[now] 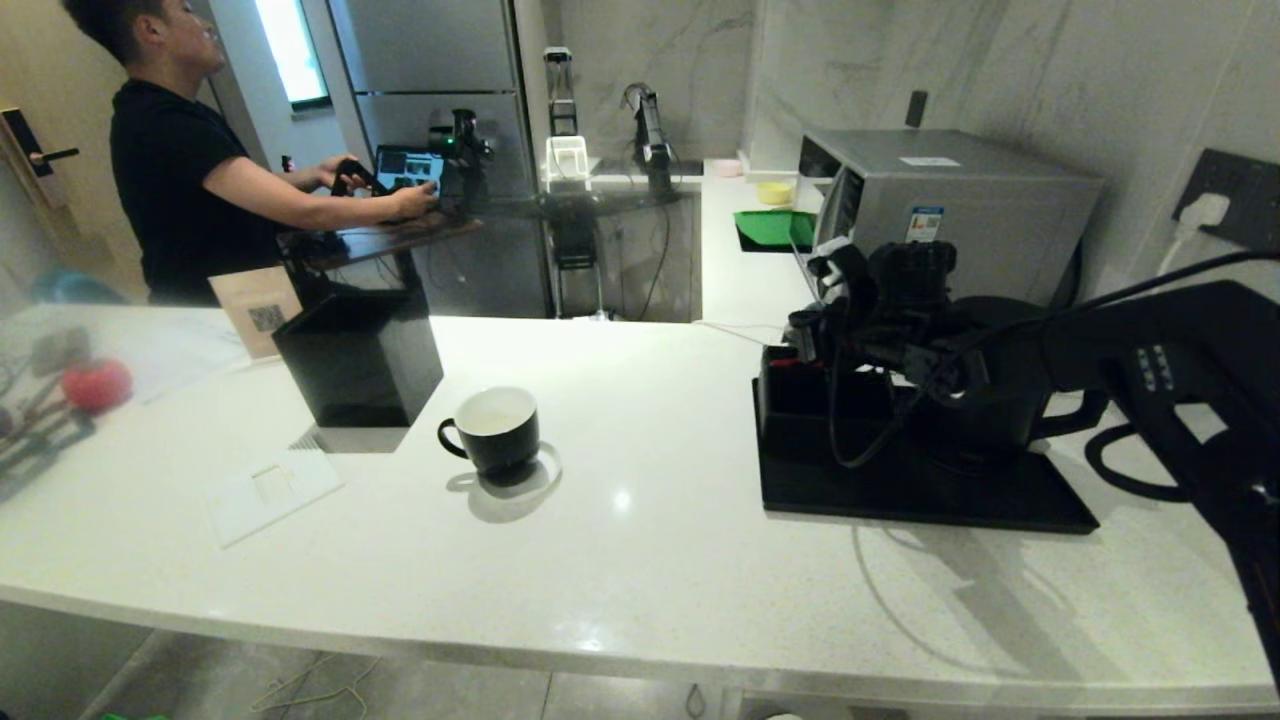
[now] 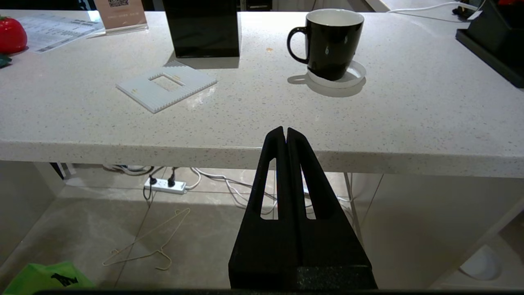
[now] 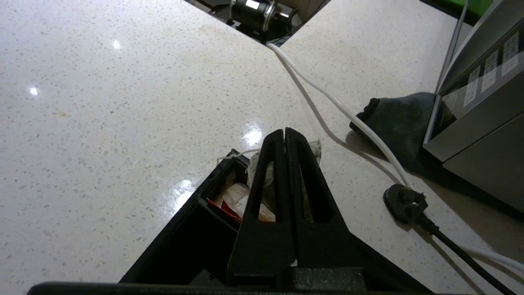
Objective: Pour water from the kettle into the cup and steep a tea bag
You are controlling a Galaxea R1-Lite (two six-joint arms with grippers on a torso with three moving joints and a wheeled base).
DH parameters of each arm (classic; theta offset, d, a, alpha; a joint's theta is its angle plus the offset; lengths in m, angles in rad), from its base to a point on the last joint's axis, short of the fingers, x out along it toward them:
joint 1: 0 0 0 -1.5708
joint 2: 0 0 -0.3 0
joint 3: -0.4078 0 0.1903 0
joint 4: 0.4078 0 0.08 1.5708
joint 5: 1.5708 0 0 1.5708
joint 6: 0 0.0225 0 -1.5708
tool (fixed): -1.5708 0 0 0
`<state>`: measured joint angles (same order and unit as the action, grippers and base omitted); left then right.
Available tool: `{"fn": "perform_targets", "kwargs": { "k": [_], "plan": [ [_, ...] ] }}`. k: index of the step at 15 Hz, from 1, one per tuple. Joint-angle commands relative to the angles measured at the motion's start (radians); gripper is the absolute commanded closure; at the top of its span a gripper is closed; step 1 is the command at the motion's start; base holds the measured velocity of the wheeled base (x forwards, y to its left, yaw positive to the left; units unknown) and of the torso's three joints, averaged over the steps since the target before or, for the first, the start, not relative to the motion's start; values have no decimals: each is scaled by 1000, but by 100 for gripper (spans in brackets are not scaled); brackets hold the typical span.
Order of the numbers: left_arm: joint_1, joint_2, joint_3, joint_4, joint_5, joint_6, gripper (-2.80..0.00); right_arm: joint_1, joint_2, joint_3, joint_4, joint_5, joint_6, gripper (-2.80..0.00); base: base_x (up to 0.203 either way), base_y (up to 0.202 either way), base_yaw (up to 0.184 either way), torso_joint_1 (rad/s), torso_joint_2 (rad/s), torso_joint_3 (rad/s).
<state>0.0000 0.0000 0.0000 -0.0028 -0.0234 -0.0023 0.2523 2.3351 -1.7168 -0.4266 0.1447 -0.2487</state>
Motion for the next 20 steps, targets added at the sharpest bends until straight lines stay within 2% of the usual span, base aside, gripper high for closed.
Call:
{"fn": "perform_targets", "kwargs": {
  "k": [1, 11, 20],
  "plan": [
    [0, 0, 0, 0, 0, -1, 0, 1, -16, 3, -3, 1, -1, 0, 0, 0, 0, 0, 0, 0],
    [0, 0, 0, 0, 0, -1, 0, 1, -79, 87, -67, 3, -2, 0, 0, 0, 0, 0, 0, 0],
    [0, 0, 0, 0, 0, -1, 0, 4, -171, 149, -70, 4, -1, 0, 0, 0, 0, 0, 0, 0]
  ]
}}
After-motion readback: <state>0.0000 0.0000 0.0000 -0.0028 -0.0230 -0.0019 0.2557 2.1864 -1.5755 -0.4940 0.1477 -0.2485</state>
